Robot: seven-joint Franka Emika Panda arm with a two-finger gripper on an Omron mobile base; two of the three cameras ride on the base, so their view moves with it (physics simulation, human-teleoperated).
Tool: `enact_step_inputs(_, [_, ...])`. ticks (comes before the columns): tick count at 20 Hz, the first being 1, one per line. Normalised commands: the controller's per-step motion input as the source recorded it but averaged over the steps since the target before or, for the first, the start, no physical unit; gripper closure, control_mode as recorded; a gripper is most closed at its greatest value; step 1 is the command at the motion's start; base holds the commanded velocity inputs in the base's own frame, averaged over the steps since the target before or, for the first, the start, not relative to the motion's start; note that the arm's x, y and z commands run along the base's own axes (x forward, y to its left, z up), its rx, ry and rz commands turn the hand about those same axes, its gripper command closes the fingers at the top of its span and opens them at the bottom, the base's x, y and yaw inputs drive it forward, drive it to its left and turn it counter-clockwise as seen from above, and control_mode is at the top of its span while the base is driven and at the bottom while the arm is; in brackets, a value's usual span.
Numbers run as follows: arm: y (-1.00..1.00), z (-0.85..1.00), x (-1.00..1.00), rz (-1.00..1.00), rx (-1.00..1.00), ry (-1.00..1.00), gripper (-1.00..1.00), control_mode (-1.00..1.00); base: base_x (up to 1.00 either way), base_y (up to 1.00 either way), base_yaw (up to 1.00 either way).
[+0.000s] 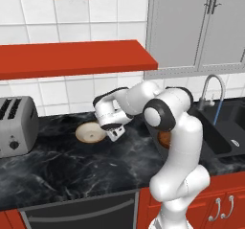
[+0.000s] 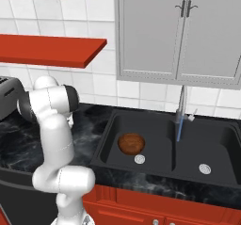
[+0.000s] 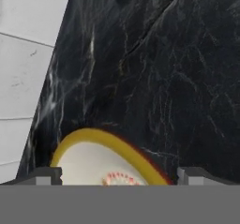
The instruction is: Rinse each bowl for a few seconds and place them down in the sink or on the counter.
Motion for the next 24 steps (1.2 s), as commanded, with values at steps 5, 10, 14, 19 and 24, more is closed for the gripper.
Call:
enact_step_inputs(5, [0.22, -0.62, 0.06, 0.05, 0.09, 0.0, 1.0, -1.0, 0.0, 0.0, 0.0])
enact_step_inputs(10, [0.13, -0.58, 0.0, 0.05, 0.11, 0.0, 1.0, -1.0, 0.0, 0.0, 0.0])
enact_step_inputs(14, [0.04, -0.45, 0.0, 0.05, 0.14, 0.0, 1.0, -1.0, 0.0, 0.0, 0.0])
enact_step_inputs(19, [0.0, -0.37, 0.0, 0.03, 0.15, 0.02, 1.0, -1.0, 0.0, 0.0, 0.0])
enact_step_inputs(24, [0.0, -0.16, -0.1, 0.01, 0.14, -0.01, 1.0, -1.0, 0.0, 0.0, 0.0])
